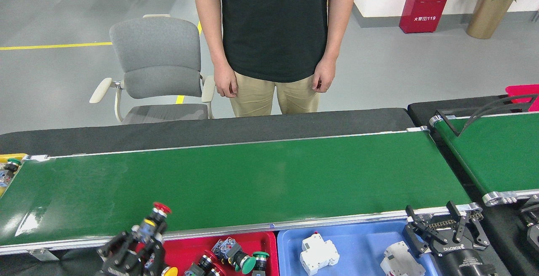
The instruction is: Pick switch part from conveyor to tray
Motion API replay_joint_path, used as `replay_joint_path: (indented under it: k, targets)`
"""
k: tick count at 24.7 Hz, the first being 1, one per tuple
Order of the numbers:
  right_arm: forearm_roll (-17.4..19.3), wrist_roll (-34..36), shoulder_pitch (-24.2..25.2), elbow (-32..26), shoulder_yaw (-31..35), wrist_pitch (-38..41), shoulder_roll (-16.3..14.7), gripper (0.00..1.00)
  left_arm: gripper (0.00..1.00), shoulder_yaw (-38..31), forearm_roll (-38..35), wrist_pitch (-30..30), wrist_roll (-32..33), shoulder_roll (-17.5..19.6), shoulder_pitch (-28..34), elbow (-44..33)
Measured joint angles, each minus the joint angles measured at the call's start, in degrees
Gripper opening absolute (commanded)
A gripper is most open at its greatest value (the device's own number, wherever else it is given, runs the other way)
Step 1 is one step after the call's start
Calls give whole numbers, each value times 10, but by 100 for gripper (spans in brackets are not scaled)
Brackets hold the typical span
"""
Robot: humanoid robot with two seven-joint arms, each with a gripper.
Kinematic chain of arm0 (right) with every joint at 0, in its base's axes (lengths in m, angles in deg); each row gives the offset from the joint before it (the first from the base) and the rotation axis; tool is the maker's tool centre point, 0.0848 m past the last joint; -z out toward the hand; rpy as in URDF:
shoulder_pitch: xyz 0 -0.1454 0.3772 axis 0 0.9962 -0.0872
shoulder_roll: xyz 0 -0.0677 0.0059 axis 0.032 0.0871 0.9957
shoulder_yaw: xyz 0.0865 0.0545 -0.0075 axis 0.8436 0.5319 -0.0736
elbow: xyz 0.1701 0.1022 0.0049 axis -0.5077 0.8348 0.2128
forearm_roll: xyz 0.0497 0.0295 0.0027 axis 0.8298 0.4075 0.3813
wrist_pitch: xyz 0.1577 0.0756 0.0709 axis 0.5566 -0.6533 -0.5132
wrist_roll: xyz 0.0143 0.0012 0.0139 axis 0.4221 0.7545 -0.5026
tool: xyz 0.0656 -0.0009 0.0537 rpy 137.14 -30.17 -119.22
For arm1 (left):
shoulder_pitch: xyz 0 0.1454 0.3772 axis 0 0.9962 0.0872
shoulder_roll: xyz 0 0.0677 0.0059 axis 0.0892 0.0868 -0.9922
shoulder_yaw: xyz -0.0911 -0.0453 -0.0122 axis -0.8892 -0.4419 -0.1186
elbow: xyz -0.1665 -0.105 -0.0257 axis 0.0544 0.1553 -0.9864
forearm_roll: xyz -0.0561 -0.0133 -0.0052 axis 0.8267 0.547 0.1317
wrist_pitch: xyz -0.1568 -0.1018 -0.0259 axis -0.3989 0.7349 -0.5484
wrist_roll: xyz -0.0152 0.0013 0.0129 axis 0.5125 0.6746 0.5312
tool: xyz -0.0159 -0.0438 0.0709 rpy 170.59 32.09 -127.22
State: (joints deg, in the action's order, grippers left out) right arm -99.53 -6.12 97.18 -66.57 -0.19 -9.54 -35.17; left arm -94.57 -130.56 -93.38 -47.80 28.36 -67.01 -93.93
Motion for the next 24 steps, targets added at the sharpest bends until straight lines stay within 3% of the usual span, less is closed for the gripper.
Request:
replay_joint_path:
  k: [4, 10, 14, 24]
  targets:
    - [3, 0, 11, -7, 0, 0, 2, 98, 100, -16, 0, 1, 1, -3, 1, -1]
    - [4, 0, 12, -9, 0, -3, 7, 98, 100, -136, 0, 117, 1, -4, -7, -1]
    - [4, 0, 12, -13, 0, -3, 18, 98, 100, -191, -1, 144, 0, -3, 3, 5]
    - [4, 0, 12, -15, 0, -2, 19, 98, 100, -198, -2, 145, -7, 3, 6, 16]
